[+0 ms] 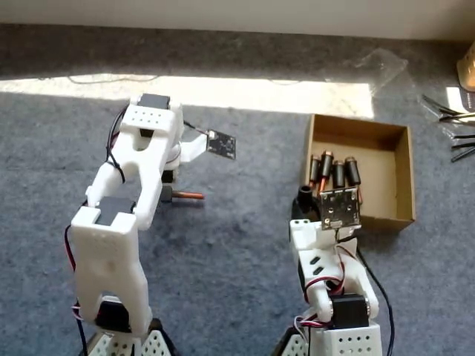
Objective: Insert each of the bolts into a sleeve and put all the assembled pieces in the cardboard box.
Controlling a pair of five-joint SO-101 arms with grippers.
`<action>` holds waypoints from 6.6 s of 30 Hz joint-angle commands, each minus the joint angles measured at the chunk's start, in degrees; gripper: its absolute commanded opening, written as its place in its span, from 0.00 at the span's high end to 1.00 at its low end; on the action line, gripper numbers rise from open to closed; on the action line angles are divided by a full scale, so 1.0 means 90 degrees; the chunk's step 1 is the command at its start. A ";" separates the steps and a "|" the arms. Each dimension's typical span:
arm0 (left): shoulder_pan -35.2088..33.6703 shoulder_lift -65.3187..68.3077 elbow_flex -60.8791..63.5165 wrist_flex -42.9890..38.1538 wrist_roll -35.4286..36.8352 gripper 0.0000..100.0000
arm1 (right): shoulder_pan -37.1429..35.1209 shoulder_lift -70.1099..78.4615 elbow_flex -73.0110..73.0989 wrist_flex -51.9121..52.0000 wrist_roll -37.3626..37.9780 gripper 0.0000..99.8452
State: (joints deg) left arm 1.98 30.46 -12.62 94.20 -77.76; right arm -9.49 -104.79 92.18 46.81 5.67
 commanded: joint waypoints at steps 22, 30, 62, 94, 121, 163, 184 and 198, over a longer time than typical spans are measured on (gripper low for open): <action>0.0200 0.0347 0.0825 -0.0889 -0.1221 0.88 | 0.0073 -0.0063 -0.0093 -0.0210 0.0010 0.99; 0.0230 0.0386 -0.0015 0.0586 -0.1221 0.88 | 0.0063 -0.0063 -0.0093 -0.0210 0.0332 0.99; 0.0650 -0.0024 -0.1978 0.0654 0.4591 0.88 | 0.0063 -0.0063 -0.0093 -0.0210 0.0352 0.99; 0.0757 -0.3170 0.0063 0.0772 1.1477 0.88 | -0.0161 -0.0063 0.0005 -0.0220 0.0352 0.99; 0.0230 -0.3131 0.1411 0.0742 1.5551 0.88 | -0.0161 -0.0063 0.0015 -0.0220 0.0361 0.99; -0.0327 -0.3111 0.4381 -0.2618 1.7729 0.88 | -0.0161 -0.0063 0.0015 -0.0220 0.0361 0.99; -0.0317 -0.3111 0.4947 -0.3643 1.7700 0.88 | -0.0161 -0.0063 0.0015 -0.0220 0.0361 0.99; -0.0327 -0.3111 0.4977 -0.3868 1.6488 0.89 | -0.0161 -0.0063 0.0015 -0.0220 0.0361 0.99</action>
State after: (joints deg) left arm -0.66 4.18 32.66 61.23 71.69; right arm -10.46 -104.79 92.88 46.81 8.22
